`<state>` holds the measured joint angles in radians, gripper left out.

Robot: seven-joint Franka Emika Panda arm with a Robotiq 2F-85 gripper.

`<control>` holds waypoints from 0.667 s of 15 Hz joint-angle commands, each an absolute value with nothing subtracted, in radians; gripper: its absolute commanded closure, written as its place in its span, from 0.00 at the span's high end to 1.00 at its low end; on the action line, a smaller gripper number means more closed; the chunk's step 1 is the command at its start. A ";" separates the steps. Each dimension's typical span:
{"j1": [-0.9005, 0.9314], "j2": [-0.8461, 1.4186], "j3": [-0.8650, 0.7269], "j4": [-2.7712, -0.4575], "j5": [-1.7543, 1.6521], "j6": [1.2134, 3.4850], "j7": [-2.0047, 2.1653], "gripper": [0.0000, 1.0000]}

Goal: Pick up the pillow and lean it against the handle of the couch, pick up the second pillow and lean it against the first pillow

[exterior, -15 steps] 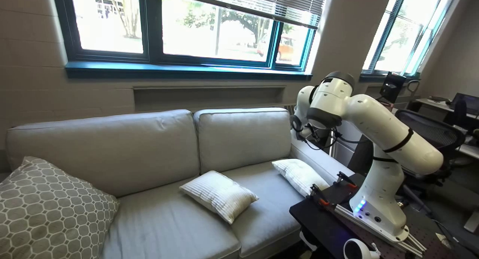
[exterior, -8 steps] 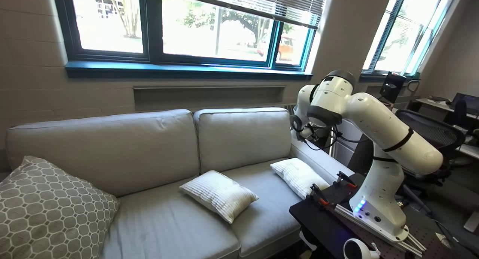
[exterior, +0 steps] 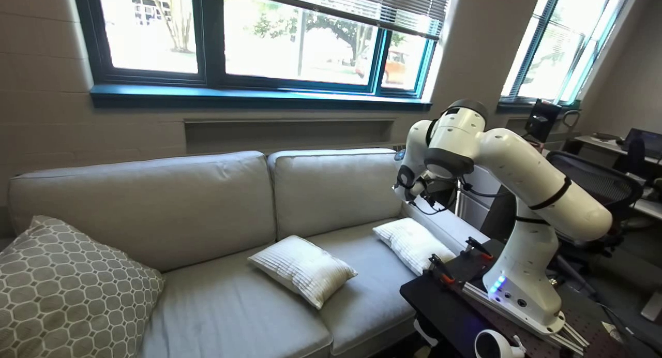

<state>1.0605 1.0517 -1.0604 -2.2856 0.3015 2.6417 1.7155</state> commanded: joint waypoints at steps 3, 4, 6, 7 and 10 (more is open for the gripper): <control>0.940 1.009 -0.948 -2.170 0.157 2.542 1.722 1.00; 0.924 1.011 -0.936 -2.161 0.119 2.552 1.704 1.00; 0.896 0.994 -0.921 -2.143 0.047 2.561 1.672 1.00; 0.894 0.986 -0.920 -2.143 0.004 2.591 1.642 1.00; 0.916 0.982 -0.946 -2.151 -0.104 2.673 1.585 1.00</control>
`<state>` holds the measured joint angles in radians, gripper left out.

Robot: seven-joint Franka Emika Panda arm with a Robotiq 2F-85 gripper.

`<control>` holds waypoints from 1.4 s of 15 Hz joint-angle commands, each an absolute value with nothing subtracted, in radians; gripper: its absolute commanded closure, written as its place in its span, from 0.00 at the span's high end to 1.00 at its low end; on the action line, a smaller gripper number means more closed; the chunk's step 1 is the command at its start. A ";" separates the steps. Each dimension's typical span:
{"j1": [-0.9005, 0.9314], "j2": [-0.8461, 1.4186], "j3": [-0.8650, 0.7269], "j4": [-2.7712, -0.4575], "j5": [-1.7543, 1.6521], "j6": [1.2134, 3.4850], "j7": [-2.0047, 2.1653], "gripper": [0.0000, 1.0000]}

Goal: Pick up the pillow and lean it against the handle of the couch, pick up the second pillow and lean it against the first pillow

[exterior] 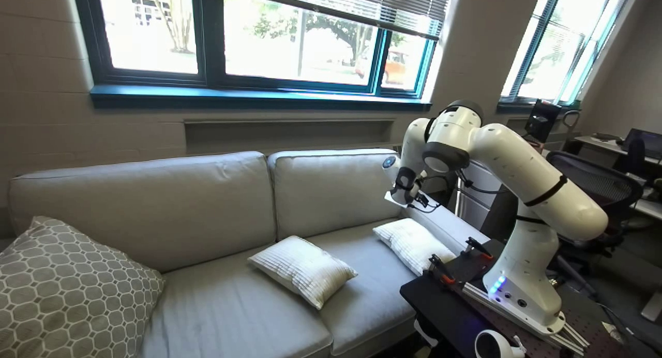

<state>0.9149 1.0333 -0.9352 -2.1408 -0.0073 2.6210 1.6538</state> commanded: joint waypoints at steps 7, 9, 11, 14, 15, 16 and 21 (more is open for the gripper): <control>0.932 1.018 -0.986 -2.144 -0.150 2.714 1.593 1.00; 0.933 1.019 -0.986 -2.146 -0.150 2.715 1.593 1.00; 0.935 1.019 -0.986 -2.147 -0.150 2.715 1.593 1.00; 0.935 1.019 -0.986 -2.148 -0.149 2.716 1.592 1.00; 0.935 1.019 -0.986 -2.149 -0.149 2.716 1.592 1.00; 0.935 1.019 -0.986 -2.149 -0.149 2.716 1.592 1.00; 0.936 1.019 -0.986 -2.149 -0.149 2.717 1.592 1.00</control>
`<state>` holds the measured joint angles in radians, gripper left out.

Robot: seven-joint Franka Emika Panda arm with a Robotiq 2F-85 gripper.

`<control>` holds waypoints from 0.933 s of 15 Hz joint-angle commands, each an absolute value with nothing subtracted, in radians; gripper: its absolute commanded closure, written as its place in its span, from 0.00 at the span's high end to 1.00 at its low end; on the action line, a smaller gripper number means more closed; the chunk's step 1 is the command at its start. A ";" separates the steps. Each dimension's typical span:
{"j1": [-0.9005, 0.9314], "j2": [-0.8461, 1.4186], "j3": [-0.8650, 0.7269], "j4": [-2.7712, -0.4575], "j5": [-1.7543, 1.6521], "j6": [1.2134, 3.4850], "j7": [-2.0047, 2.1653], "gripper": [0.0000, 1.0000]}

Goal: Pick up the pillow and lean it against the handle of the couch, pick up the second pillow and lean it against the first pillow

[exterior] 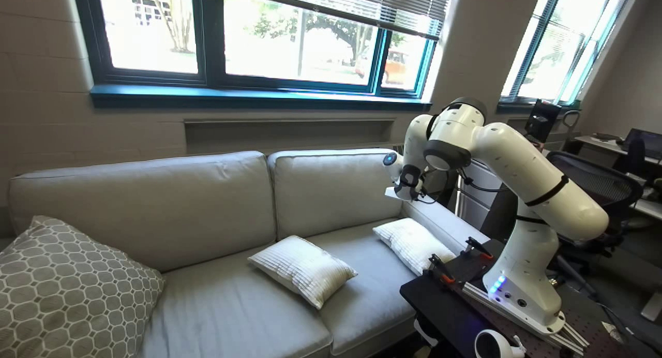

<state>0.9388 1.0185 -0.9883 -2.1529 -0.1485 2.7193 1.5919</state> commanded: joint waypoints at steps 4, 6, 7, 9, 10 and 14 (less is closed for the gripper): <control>0.936 1.019 -0.986 -2.149 -0.149 2.717 1.592 1.00; 0.936 1.019 -0.986 -2.149 -0.149 2.717 1.592 1.00; 0.936 1.019 -0.986 -2.149 -0.149 2.717 1.592 1.00; 0.936 1.019 -0.986 -2.149 -0.149 2.718 1.592 1.00; 0.936 1.019 -0.986 -2.149 -0.149 2.718 1.592 1.00; 0.869 1.013 -0.927 -2.129 -0.171 2.810 1.475 1.00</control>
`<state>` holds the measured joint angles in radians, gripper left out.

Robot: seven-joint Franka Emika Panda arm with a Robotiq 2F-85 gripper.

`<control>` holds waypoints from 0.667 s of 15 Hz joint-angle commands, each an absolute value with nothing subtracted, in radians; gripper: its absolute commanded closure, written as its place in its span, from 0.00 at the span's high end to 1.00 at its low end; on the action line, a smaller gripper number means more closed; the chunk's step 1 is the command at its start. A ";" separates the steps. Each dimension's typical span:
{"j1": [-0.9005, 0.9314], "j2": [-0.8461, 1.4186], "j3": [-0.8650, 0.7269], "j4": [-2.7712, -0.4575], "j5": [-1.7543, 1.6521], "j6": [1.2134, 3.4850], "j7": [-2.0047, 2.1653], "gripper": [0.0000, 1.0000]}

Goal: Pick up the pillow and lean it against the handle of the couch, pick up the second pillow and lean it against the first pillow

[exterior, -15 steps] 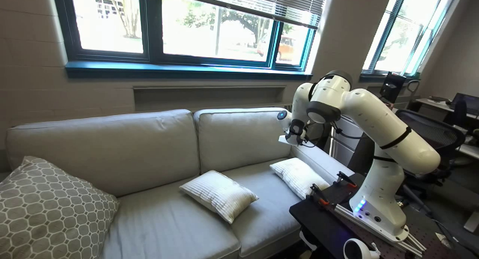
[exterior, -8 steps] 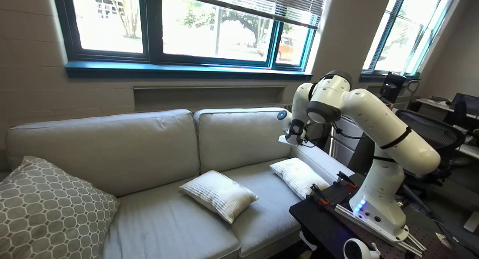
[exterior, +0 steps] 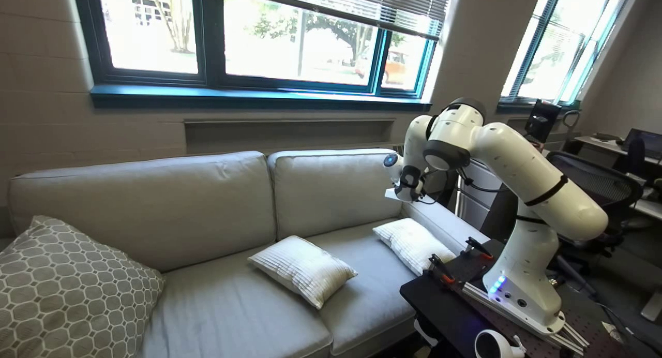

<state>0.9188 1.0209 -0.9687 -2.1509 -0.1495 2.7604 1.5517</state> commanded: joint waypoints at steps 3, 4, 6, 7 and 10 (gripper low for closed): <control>0.808 1.012 -0.863 -2.101 -0.162 2.867 1.373 1.00; 0.794 1.022 -0.844 -2.087 -0.161 2.881 1.341 1.00; 0.746 1.037 -0.793 -2.060 -0.162 2.908 1.257 1.00; 0.705 1.044 -0.756 -2.043 -0.164 2.926 1.202 1.00; 0.598 1.068 -0.653 -1.987 -0.159 2.916 1.047 1.00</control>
